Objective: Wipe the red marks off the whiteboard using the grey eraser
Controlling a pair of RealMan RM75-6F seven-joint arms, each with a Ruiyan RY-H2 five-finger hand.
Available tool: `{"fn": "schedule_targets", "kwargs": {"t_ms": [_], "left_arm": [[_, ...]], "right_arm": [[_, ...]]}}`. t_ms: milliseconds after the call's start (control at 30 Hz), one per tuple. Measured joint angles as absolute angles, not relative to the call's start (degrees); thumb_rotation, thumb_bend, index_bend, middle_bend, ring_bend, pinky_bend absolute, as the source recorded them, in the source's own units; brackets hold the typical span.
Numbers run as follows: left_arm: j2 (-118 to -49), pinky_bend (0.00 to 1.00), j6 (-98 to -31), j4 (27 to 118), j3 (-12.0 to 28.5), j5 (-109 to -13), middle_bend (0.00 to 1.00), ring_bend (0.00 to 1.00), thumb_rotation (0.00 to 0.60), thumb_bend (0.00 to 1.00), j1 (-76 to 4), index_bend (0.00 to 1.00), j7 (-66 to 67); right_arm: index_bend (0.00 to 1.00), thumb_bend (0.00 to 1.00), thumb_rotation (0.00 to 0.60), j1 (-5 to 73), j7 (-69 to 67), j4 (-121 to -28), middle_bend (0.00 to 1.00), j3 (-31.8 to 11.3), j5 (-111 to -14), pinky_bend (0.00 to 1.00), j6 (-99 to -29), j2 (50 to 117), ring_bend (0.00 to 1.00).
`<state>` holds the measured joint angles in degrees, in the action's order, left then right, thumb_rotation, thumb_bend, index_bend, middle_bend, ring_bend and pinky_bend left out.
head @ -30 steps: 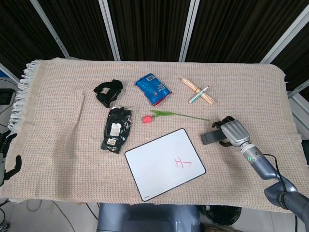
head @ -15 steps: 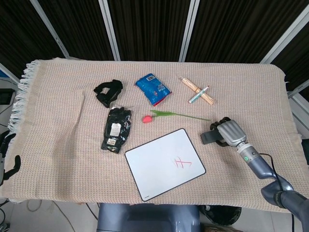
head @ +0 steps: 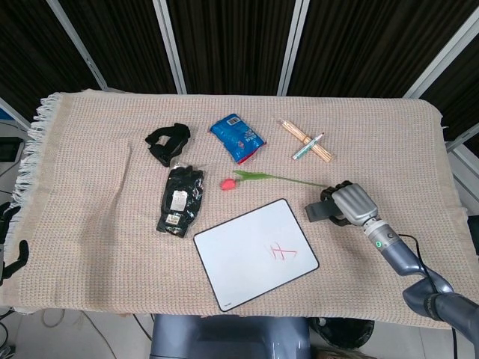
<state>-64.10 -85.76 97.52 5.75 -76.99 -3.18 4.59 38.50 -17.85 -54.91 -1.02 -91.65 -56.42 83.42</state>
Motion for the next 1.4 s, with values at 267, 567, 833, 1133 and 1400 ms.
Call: {"fn": "schedule_targets", "kwargs": {"t_ms": [267,567,833,1133,1400], "left_arm": [[-64.13,0.02,-85.74,97.74,5.73,-76.95,0.05,0.00,0.600,0.50,-3.16,0.14,4.75],[-63.71,0.02,-85.71,97.87,5.88,-76.75,0.05,0.00,0.600,0.50,-3.05,0.14,4.09],[-63.66,0.02,-85.32,97.77,6.05,-76.42,0.05,0.00,0.600,0.50,-3.23,0.14,3.94],[-63.44,0.02,-85.11,97.52,6.16,-76.33,0.05,0.00,0.600,0.50,-3.30,0.14,3.43],[-63.19,0.02,-85.27,97.51,6.19,-76.38,0.05,0.00,0.600,0.50,-3.18,0.14,2.98]], "right_arm": [[0.50,0.41,0.600,39.45,-13.67,-68.13,0.51,-1.64,-91.39,0.33,-56.28,78.77,0.46],[0.50,0.41,0.600,40.23,-0.06,-79.30,0.51,-2.46,-90.00,0.33,-55.30,78.36,0.46],[0.51,0.41,0.600,40.86,13.47,-82.79,0.51,-3.12,-87.46,0.33,-54.07,83.03,0.46],[0.51,0.41,0.600,42.66,18.92,-82.22,0.51,-4.55,-83.78,0.33,-51.65,89.04,0.46],[0.51,0.41,0.600,42.54,19.31,-82.37,0.52,-3.56,-83.08,0.33,-51.04,88.61,0.46]]}}
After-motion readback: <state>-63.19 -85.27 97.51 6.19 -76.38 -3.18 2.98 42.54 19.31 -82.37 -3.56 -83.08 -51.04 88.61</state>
